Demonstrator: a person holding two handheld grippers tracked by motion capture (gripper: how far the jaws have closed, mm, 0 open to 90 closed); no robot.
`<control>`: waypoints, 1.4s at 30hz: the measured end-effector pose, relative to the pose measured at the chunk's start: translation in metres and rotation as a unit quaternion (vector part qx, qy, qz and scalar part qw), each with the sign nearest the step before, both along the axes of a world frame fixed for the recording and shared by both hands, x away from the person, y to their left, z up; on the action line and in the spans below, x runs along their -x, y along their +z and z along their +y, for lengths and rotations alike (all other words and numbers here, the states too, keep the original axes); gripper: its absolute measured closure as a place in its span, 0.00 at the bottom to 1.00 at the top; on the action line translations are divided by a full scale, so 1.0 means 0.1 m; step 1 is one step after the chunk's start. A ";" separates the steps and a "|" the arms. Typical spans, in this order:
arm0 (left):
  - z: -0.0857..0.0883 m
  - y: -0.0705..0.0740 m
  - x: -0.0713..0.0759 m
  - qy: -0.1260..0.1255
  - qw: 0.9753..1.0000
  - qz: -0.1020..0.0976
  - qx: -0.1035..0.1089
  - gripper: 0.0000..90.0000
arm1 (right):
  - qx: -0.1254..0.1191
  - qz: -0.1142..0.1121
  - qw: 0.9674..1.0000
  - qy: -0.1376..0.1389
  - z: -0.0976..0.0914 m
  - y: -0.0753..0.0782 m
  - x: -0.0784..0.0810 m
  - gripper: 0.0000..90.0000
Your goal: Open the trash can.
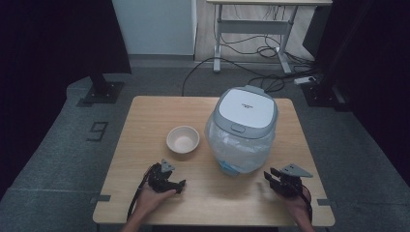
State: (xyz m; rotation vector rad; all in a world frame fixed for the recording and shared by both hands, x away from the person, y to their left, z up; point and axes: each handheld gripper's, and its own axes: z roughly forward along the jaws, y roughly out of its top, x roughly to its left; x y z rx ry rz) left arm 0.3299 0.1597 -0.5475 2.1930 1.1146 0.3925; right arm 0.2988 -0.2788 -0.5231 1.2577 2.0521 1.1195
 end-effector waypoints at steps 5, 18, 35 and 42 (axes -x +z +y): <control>-0.01 -0.01 0.00 0.001 1.000 -0.003 0.003 0.09 | -0.024 -0.020 0.999 0.031 0.07 0.08 0.05 0.88; -0.02 -0.02 -0.01 0.002 1.000 -0.006 0.005 0.08 | -0.042 -0.028 0.993 0.105 0.34 0.15 0.03 0.99; -0.02 -0.02 -0.01 0.002 1.000 -0.006 0.005 0.08 | -0.044 -0.001 0.987 0.152 0.73 0.03 -0.28 0.99; -0.02 -0.02 -0.01 0.002 1.000 -0.006 0.005 0.08 | -0.040 0.006 0.988 0.147 0.81 -0.06 -0.38 0.99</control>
